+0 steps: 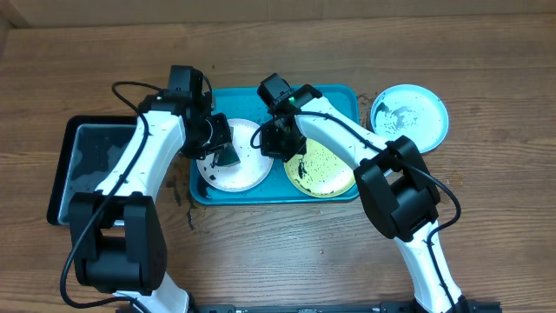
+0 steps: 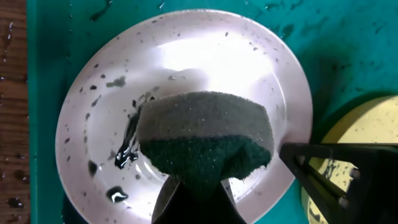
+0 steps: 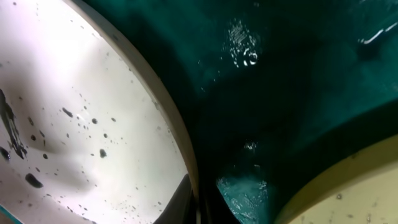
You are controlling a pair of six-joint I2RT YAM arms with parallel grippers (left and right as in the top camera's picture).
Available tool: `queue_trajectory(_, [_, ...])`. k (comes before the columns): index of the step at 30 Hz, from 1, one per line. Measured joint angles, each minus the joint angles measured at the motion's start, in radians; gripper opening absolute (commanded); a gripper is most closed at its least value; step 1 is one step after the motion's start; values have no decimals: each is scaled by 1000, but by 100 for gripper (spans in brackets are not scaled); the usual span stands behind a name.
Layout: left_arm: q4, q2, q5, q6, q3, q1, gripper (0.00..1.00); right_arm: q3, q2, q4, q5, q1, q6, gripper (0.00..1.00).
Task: Clean dirty plates on tray and stack at the side
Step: 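Grip the white plate rim with the right gripper and scrub with the sponge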
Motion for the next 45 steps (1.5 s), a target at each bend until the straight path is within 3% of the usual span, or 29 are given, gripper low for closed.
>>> queue_trajectory(19, [138, 0, -6, -61, -151, -2, 4, 0, 0, -20, -3, 32, 0, 4])
queue_trajectory(30, [101, 0, -259, -40, -191, -2, 4, 0, 0, -20, -2, 32, 0, 4])
queue_trajectory(35, [56, 0, -307, -21, -155, -2, 4, 0, 0, -19, 2, 32, 0, 4])
queue_trajectory(41, [113, 0, -168, -24, -79, -2, 4, 0, 0, -19, 2, 32, 0, 4])
queue_trajectory(45, [169, 0, -43, -95, -74, -6, 4, 0, 0, -19, 2, 32, -1, 4])
